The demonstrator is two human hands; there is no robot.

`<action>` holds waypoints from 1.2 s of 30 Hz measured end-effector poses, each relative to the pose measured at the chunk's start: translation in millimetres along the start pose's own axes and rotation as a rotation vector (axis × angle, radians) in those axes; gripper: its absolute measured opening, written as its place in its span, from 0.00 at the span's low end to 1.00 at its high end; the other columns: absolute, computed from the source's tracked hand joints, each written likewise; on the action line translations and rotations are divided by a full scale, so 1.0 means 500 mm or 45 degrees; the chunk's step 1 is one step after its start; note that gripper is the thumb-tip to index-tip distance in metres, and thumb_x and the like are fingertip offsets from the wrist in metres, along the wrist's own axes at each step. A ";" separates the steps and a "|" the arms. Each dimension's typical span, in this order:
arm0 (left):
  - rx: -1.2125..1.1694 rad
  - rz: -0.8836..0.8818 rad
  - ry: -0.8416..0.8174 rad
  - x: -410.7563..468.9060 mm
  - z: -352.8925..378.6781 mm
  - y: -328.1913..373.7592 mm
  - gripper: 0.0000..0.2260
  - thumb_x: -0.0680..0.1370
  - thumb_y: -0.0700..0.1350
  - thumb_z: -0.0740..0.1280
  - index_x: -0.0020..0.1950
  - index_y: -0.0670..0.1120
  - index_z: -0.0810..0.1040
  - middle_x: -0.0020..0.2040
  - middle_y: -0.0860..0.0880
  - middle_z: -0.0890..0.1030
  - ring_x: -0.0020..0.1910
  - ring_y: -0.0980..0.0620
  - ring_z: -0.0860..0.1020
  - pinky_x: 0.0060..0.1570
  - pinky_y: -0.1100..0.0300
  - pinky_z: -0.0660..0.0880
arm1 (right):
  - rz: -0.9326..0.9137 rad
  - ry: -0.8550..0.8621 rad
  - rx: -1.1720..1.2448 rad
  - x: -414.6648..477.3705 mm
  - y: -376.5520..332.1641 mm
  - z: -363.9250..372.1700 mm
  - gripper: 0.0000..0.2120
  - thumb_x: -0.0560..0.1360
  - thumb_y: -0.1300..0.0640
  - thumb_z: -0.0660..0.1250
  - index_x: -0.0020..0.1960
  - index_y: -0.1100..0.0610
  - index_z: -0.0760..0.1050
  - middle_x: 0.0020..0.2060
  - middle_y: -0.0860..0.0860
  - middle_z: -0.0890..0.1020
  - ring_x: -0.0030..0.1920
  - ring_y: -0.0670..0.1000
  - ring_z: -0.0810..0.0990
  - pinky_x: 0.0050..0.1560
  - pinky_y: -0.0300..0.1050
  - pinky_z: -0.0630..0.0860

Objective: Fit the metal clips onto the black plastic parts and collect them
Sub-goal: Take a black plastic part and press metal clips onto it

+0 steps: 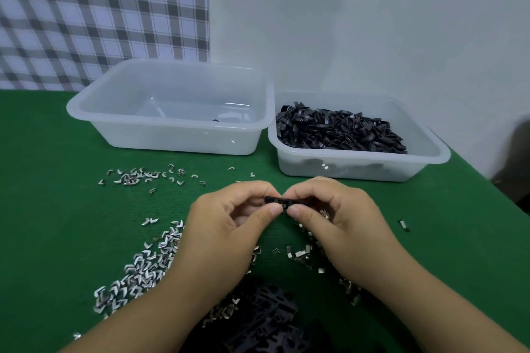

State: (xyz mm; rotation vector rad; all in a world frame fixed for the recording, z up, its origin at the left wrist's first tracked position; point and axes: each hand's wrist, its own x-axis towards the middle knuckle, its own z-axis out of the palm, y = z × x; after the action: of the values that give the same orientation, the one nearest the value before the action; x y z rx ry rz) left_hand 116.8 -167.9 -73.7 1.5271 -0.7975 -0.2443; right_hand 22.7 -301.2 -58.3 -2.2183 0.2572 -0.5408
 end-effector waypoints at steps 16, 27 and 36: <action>-0.023 -0.097 0.070 -0.001 0.003 -0.004 0.12 0.72 0.35 0.70 0.38 0.53 0.82 0.36 0.49 0.84 0.33 0.56 0.83 0.33 0.69 0.77 | 0.194 0.097 -0.485 0.208 -0.032 -0.105 0.09 0.75 0.60 0.66 0.52 0.50 0.81 0.48 0.45 0.82 0.49 0.44 0.79 0.51 0.35 0.70; -0.058 -0.120 0.072 0.000 0.004 -0.005 0.14 0.72 0.34 0.71 0.40 0.55 0.82 0.35 0.50 0.84 0.33 0.55 0.83 0.32 0.66 0.78 | 0.239 -0.251 -0.836 0.325 0.023 -0.044 0.15 0.75 0.67 0.63 0.58 0.55 0.78 0.53 0.52 0.80 0.47 0.50 0.75 0.46 0.38 0.69; -0.075 -0.141 0.082 0.001 0.003 -0.004 0.12 0.72 0.35 0.71 0.40 0.54 0.82 0.34 0.49 0.84 0.32 0.54 0.83 0.32 0.67 0.77 | 0.143 -0.043 -0.765 0.280 0.011 -0.074 0.11 0.71 0.58 0.71 0.52 0.56 0.76 0.48 0.52 0.80 0.49 0.53 0.78 0.52 0.47 0.75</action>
State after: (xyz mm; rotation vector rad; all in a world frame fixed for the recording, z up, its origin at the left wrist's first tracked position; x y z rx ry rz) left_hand 117.0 -169.7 -75.4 1.5183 -0.6506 -0.2964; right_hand 130.0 -379.7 0.1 -2.7643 0.5849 -0.3962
